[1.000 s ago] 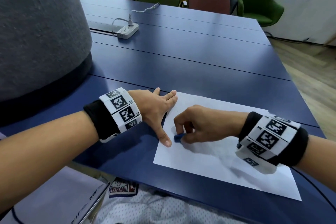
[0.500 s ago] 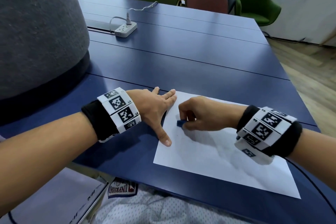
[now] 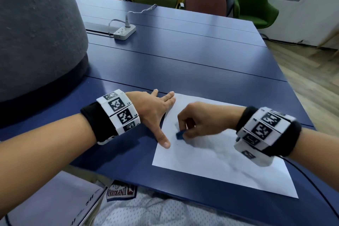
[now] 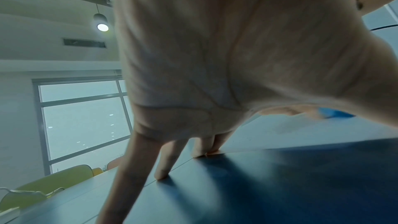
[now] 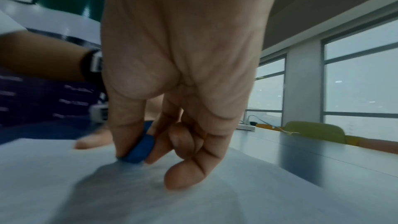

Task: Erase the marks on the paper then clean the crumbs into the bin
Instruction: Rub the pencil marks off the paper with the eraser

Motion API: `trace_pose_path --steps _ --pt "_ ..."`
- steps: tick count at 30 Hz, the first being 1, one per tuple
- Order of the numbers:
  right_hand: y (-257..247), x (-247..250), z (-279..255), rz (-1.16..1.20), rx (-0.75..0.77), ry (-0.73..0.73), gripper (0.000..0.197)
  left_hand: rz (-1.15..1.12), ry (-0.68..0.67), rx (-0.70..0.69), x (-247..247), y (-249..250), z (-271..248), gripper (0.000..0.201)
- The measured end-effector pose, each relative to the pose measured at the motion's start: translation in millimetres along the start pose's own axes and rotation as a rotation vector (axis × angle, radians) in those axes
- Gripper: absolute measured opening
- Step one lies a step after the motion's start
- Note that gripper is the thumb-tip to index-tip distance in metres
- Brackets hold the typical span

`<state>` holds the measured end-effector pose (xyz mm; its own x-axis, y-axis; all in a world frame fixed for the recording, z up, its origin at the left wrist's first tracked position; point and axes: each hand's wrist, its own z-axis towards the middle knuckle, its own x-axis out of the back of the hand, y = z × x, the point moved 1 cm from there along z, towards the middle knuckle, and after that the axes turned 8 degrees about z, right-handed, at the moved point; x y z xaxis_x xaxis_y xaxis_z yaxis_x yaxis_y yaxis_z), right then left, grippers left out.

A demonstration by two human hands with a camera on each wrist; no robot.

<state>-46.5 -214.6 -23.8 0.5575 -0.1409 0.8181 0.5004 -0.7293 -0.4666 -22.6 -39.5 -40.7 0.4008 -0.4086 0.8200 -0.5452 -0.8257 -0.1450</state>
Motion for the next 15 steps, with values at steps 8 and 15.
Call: trace_pose_path --steps 8,15 --pt "24 24 21 -0.037 -0.055 0.196 0.013 0.020 0.017 -0.015 -2 -2 1 0.154" --pt "28 22 18 -0.020 -0.056 0.140 0.007 0.072 0.036 -0.021 0 2 0 0.152"
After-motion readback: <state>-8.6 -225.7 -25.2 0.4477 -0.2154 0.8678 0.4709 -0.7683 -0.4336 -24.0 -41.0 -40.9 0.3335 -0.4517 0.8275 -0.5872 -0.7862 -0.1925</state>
